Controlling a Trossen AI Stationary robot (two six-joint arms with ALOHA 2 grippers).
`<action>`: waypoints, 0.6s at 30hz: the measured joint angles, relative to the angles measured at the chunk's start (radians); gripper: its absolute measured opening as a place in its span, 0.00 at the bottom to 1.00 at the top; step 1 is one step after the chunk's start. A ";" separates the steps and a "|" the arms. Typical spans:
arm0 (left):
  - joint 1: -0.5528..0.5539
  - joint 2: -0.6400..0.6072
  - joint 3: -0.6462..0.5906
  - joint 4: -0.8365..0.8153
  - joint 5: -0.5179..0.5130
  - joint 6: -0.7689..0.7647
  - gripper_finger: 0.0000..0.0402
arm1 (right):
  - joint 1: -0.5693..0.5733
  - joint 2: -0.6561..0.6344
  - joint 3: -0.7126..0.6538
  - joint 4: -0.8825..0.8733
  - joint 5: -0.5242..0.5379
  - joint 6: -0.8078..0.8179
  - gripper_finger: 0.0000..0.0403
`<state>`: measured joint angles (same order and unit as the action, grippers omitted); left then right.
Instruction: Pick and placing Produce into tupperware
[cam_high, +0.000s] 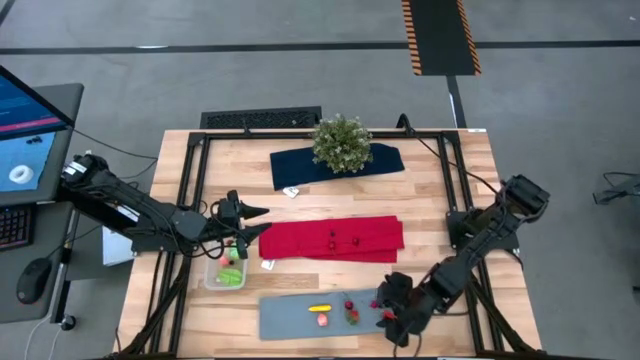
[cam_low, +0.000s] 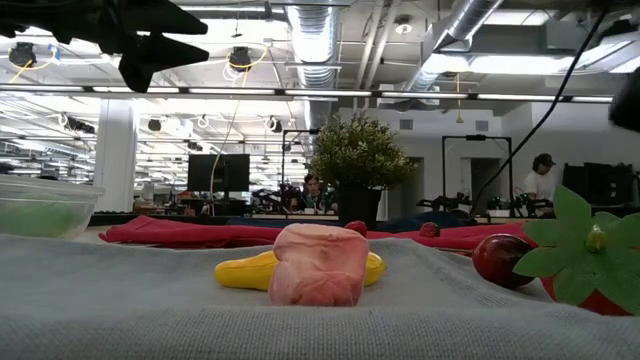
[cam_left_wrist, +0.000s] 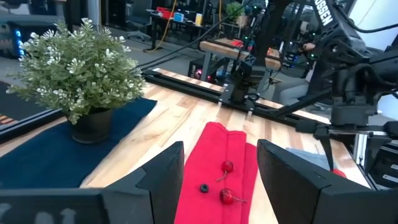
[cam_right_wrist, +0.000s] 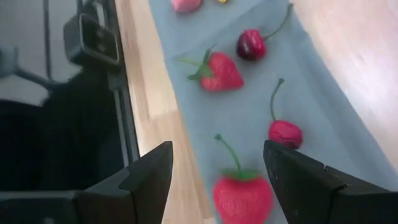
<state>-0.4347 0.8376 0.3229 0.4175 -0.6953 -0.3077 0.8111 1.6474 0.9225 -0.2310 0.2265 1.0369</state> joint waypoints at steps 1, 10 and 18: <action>0.000 0.000 0.000 0.000 0.000 0.000 0.48 | 0.011 0.000 0.009 -0.012 0.019 -0.017 0.68; 0.000 0.000 0.000 0.000 0.006 -0.001 0.48 | 0.006 0.040 0.011 -0.019 0.066 -0.043 0.68; 0.000 0.000 0.000 -0.004 0.006 0.000 0.48 | 0.007 0.105 0.009 0.012 0.053 -0.051 0.68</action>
<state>-0.4347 0.8379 0.3229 0.4130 -0.6891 -0.3080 0.8181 1.7525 0.9312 -0.2189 0.2795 0.9863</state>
